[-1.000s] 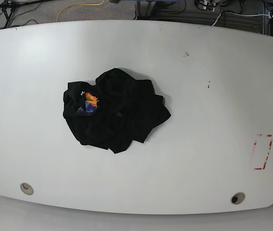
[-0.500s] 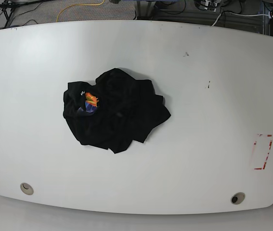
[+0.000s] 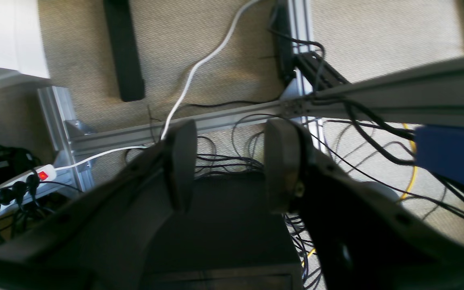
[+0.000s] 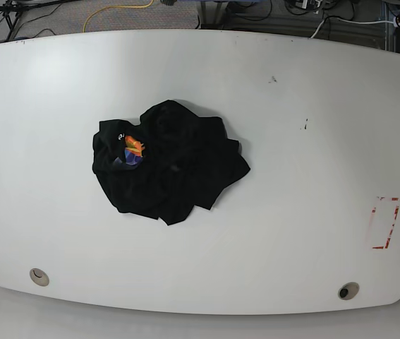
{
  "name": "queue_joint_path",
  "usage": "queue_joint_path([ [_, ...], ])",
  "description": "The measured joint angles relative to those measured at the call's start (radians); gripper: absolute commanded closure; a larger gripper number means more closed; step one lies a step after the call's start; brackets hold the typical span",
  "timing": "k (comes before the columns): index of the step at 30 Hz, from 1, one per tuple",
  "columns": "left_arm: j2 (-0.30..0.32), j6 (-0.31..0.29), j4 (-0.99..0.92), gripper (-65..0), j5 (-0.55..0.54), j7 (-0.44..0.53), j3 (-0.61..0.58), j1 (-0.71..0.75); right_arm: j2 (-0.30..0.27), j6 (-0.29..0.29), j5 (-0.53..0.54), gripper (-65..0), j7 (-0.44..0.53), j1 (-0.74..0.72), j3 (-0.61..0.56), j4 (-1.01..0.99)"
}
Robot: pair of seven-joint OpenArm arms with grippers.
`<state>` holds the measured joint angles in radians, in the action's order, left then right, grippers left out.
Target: Fold the T-shirt properly
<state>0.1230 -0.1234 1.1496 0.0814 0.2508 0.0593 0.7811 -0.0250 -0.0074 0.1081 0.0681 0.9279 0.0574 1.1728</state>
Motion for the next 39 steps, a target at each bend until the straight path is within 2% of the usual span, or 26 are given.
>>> queue_joint_path([
  [22, 0.014, -0.001, 0.303, -24.8, -0.003, 0.016, 0.003, 0.196, 0.021, -0.001, 0.0, -1.0, -0.018, 0.145, 0.001, 0.318],
  [39, 0.017, -0.001, 0.353, -24.6, -0.007, 0.005, 0.015, 0.213, 0.027, 0.0, 0.0, -1.0, -0.039, 0.17, 0.002, 0.41],
])
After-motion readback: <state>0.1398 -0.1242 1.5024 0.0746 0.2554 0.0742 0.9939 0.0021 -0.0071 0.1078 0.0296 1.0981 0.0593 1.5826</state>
